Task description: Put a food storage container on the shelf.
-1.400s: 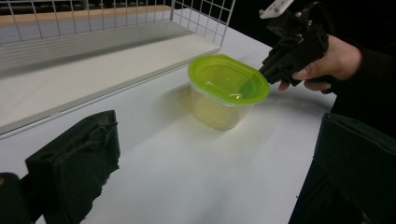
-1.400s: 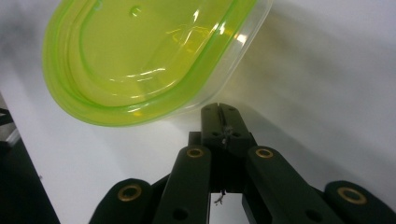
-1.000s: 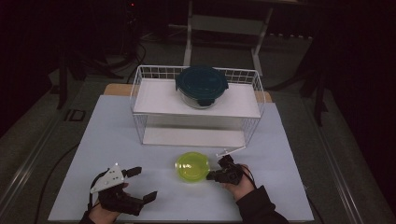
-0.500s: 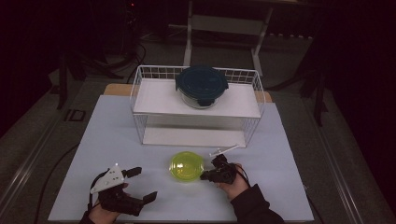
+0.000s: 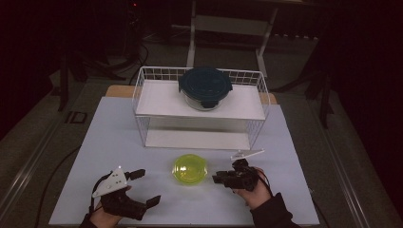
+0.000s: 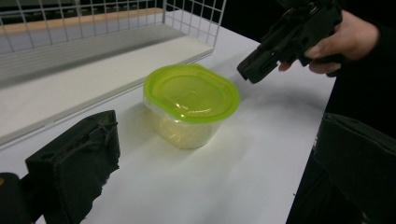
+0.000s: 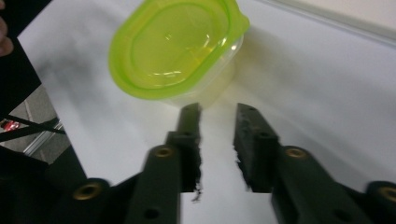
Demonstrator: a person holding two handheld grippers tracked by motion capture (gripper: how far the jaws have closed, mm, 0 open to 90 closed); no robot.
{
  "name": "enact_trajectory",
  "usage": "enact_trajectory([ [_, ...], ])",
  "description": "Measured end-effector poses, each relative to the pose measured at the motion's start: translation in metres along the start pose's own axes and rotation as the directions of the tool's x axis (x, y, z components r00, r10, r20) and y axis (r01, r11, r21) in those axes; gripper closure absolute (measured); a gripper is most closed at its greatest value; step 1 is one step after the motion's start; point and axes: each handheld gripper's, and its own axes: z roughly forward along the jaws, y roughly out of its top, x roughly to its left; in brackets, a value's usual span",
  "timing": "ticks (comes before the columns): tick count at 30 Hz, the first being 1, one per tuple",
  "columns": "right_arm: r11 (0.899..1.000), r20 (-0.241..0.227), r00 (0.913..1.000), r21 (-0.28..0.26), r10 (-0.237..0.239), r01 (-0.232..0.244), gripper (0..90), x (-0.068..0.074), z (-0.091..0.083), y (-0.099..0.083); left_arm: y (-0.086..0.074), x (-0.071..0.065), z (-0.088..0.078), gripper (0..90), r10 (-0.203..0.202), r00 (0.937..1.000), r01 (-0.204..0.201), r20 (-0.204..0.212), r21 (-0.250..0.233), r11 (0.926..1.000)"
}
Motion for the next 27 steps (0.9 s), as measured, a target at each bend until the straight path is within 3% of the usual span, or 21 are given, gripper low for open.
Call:
enact_trajectory([
  [4,0.999,0.027,0.9992,-0.036,-0.028,0.029,59.5,0.007,-0.014,0.001,0.006,0.000,-0.001,0.0,0.021,0.9998,-0.021,0.001,-0.002,0.9998],
  [10,0.993,0.063,0.9976,-0.110,-0.029,0.036,37.3,0.012,-0.027,0.005,0.020,0.003,-0.001,0.0,0.013,0.9995,-0.013,0.027,-0.003,0.9999],
  [14,0.991,0.017,0.9990,-0.130,-0.042,0.043,22.6,0.012,-0.031,0.006,0.031,0.011,0.002,0.0,-0.023,0.9979,0.022,0.061,0.019,0.9996],
  [18,0.989,-0.009,0.9994,-0.142,-0.033,0.032,18.2,0.012,-0.029,0.009,0.038,0.021,0.012,0.0,-0.047,0.9962,0.041,0.073,0.079,0.9961],
  [22,0.983,-0.015,0.9995,-0.182,-0.027,0.024,19.2,0.009,-0.026,0.012,0.040,0.031,0.026,0.0,-0.103,0.9922,0.095,0.071,0.106,0.9898],
  [25,0.983,-0.015,0.9998,-0.182,-0.009,0.007,19.2,0.007,-0.021,0.015,0.041,0.037,0.037,0.0,-0.150,0.9865,0.141,0.065,0.122,0.9824],
  [27,0.983,-0.025,0.9996,-0.182,0.014,-0.018,19.2,0.005,-0.018,0.016,0.040,0.042,0.045,0.0,-0.194,0.9791,0.184,0.063,0.135,0.9736],
])
